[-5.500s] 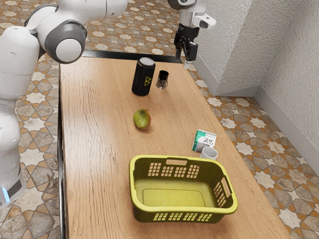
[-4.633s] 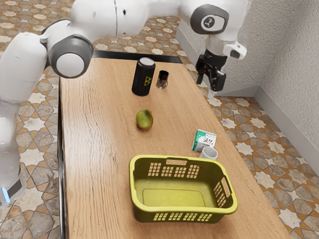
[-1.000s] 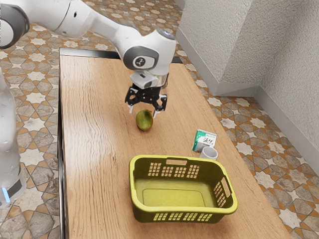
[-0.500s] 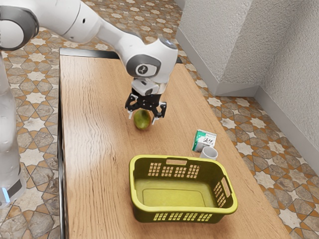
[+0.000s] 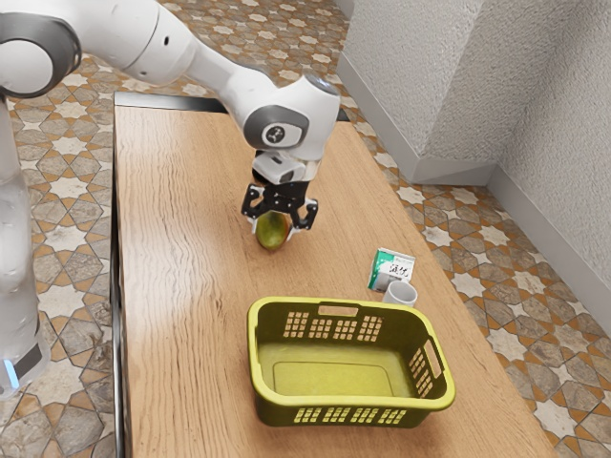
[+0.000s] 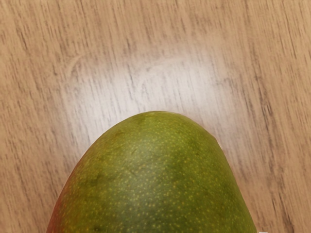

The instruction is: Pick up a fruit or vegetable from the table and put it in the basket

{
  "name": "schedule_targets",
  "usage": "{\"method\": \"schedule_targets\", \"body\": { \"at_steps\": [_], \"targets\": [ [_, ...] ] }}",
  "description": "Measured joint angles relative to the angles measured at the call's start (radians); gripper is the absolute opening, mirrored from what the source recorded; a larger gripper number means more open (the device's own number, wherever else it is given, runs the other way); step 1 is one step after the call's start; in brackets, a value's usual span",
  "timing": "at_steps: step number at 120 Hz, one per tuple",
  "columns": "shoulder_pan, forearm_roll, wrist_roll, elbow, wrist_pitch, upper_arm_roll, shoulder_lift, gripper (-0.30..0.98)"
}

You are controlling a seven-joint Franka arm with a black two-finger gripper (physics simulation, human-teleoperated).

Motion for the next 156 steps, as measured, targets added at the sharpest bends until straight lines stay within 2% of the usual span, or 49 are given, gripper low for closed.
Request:
{"method": "schedule_targets", "body": {
  "at_steps": [22, 34, 40, 52, 59, 79, 85, 97, 130, 143, 156],
  "targets": [
    [-0.003, -0.022, 0.000, 0.027, 0.000, 0.000, -0.004, 0.38],
    [-0.025, -0.035, -0.002, 0.103, -0.035, -0.018, -0.029, 0.37],
    [-0.096, -0.040, -0.007, 0.165, -0.060, -0.022, -0.037, 0.40],
    [-0.331, -0.045, -0.028, 0.252, -0.095, -0.024, -0.032, 0.41],
    [-0.434, -0.046, -0.044, 0.281, -0.106, -0.025, -0.007, 0.41],
    [-0.546, -0.047, -0.085, 0.394, -0.125, -0.057, 0.144, 0.42],
    [-0.543, -0.047, -0.095, 0.443, -0.128, -0.061, 0.206, 0.42],
    [-0.473, -0.047, -0.114, 0.475, -0.133, -0.064, 0.258, 0.39],
    [-0.475, -0.046, -0.153, 0.500, -0.142, -0.069, 0.275, 0.38],
    [-0.522, -0.031, -0.164, 0.508, -0.149, -0.079, 0.274, 0.53],
    [-0.517, -0.030, -0.173, 0.509, -0.154, -0.073, 0.274, 0.61]
  ]
}}
